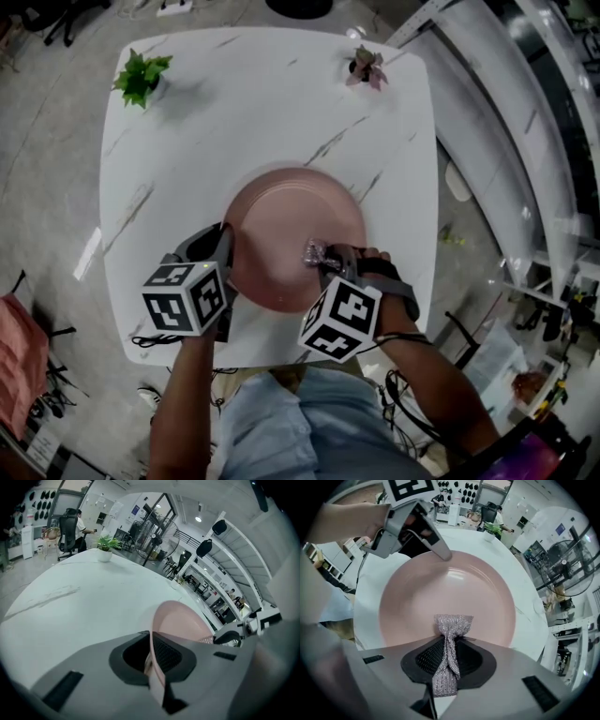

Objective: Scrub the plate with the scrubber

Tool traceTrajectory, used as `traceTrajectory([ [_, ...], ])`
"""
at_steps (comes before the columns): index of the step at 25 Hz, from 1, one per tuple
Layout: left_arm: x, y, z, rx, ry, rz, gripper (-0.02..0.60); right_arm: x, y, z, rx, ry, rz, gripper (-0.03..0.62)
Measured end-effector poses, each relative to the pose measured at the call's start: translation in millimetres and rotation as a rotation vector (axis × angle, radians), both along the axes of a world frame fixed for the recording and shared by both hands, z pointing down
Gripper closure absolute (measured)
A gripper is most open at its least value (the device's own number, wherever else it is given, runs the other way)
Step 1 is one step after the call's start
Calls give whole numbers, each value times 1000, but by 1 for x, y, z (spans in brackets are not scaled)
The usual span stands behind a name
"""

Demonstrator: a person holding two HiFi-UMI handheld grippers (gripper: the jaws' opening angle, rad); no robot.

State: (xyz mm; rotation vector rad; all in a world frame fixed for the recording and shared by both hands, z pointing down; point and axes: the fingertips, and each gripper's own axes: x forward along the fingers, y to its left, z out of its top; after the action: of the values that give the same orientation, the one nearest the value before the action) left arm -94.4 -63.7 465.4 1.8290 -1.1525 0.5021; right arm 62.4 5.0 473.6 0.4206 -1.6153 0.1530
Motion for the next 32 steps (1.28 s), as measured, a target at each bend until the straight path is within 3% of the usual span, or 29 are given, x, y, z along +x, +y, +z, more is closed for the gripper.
traceTrajectory([
  [9,2,1,0,-7,11,-13,565,16,-56,-1,77,-1,94,511],
  [15,3,1,0,-9,13,-5,565,5,-91,-1,129,-22,105,511],
  [24,4,1,1,-15,24,-23,565,-38,-112,-2,169,-43,-11,511],
  [32,3,1,2,-12,28,-34,565,-82,-98,-2,164,-91,-132,511],
])
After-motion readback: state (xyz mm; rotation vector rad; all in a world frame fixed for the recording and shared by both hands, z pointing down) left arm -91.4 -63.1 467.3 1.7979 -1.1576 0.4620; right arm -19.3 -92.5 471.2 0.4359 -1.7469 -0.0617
